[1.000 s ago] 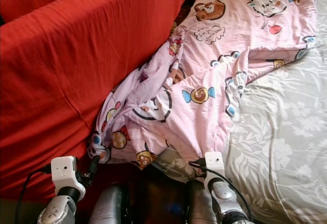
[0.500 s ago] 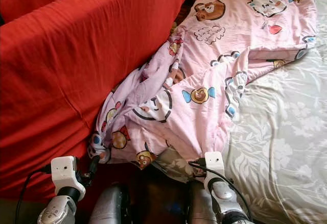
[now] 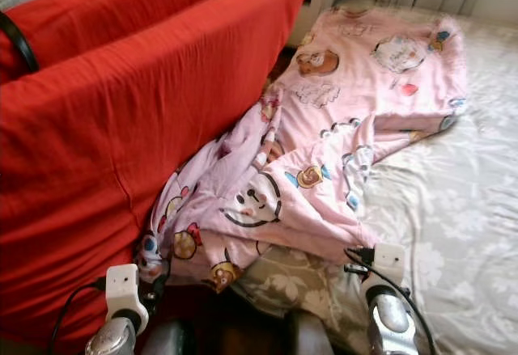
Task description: Clean up the room
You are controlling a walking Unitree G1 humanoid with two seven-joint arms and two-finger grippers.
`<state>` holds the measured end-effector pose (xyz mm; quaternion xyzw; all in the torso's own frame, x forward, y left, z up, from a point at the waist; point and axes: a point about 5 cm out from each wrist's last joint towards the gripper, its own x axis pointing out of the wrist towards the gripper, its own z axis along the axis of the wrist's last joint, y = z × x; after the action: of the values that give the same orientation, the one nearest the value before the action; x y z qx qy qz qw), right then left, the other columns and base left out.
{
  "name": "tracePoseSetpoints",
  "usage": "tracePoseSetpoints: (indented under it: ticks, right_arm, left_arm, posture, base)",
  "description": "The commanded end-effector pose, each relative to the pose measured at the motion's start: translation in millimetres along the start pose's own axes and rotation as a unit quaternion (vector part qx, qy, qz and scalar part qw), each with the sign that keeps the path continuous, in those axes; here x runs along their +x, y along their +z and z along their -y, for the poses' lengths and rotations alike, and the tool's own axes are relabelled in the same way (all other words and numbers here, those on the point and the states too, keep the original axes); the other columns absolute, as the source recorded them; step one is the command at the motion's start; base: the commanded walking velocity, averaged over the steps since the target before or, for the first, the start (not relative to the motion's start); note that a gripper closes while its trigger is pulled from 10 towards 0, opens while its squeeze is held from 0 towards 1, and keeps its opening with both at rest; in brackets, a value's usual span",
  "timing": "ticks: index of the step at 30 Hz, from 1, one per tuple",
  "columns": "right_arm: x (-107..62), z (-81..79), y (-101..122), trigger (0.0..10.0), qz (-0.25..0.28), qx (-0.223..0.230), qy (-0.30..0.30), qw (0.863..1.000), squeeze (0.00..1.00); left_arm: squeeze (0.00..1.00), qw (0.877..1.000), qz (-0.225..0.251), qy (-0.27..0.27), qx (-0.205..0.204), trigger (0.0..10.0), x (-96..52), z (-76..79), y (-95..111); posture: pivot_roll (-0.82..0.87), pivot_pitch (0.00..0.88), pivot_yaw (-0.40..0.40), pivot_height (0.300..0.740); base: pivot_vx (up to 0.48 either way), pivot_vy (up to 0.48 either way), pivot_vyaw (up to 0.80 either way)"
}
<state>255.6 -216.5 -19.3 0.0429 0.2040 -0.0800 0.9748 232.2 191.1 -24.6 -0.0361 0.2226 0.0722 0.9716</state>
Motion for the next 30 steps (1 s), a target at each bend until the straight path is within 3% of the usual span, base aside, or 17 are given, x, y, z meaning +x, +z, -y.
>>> tracePoseSetpoints:
  ticks: [1, 12, 22, 30]
  right_arm:
    - [-2.5, -2.2, -6, 10.0, -0.011, 0.003, 0.004, 1.0, 0.0]
    - [-5.5, -10.9, -13, 10.0, -0.017, 0.021, 0.021, 0.999, 0.0]
    - [-13.6, -7.6, -33, 10.0, -0.063, 0.025, 0.01, 0.998, 0.0]
    - [-23.2, -12.6, -55, 10.0, -0.128, 0.011, 0.014, 0.992, 0.0]
  left_arm:
    - [0.0, 1.0, -0.008, 0.012, 0.004, 10.0, -0.3, -7.6, -8]
    - [0.0, 1.0, -0.008, 0.017, 0.009, 10.0, -0.2, -12.9, -13]
    - [0.0, 0.999, -0.044, 0.013, 0.019, 10.0, 1.3, -10.5, -23]
    - [0.0, 0.994, -0.105, 0.008, 0.017, 10.0, -3.0, -8.4, -41]
  posture:
    - [-0.11, 0.0, 0.009, 0.632]
    - [-0.1, 0.0, 0.021, 0.632]
    - [-0.11, 0.0, 0.028, 0.696]
    - [-0.11, 0.0, 0.026, 0.74]
  base:
    - [0.0, 0.0, 0.0]
    - [0.0, 0.0, 0.0]
    - [0.0, 0.0, 0.0]
    - [0.0, 0.0, 0.0]
